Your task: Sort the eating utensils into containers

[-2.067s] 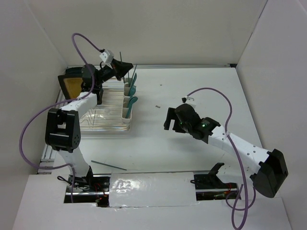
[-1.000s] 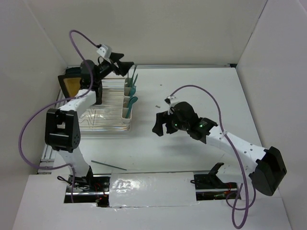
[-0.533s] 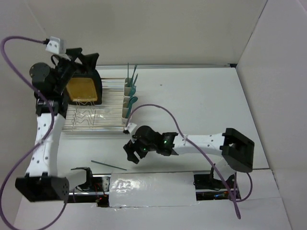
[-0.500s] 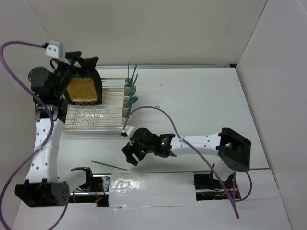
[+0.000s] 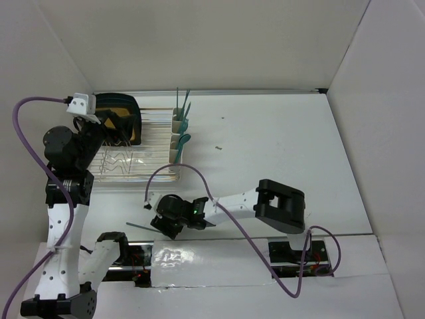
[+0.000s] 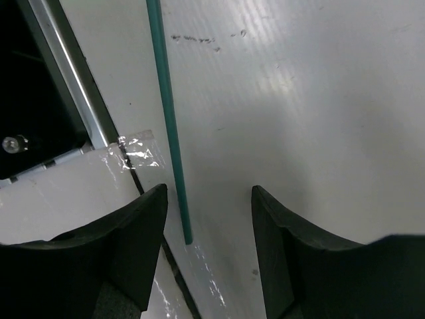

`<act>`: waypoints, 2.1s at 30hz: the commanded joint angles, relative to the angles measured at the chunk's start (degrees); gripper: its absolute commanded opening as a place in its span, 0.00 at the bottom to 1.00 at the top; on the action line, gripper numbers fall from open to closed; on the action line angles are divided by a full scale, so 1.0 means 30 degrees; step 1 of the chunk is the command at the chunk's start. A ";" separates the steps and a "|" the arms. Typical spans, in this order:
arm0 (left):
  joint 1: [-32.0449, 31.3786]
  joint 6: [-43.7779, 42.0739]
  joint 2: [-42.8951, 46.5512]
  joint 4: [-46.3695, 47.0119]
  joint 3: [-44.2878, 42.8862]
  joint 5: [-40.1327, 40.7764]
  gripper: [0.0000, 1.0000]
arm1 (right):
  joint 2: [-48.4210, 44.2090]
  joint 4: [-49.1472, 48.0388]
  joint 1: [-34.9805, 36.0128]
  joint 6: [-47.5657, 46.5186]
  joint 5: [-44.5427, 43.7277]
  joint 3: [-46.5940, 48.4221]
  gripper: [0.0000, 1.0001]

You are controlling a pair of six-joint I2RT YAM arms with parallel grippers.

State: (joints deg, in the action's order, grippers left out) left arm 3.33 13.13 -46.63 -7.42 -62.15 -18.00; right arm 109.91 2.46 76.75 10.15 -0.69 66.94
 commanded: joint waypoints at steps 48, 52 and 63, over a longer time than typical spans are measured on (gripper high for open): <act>-0.2687 -1.7148 -0.0892 -0.8836 0.1352 -2.2798 0.89 | -1.7473 0.2225 0.1194 0.0307 -0.4253 -1.0301 0.00; -0.4270 -1.7763 -0.0600 -0.8454 0.2113 -2.2597 0.88 | -1.7855 0.2784 0.1194 0.0248 -0.5012 -0.9716 0.00; -1.0395 -1.9431 -0.4345 -1.1763 0.0476 -1.6095 0.80 | -1.8944 0.3836 0.1164 -0.0483 -0.5952 -0.8018 0.00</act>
State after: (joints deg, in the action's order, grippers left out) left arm -25.12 -40.64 -57.91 -39.86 -57.67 -72.18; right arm 52.99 12.01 80.38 10.17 -16.75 39.24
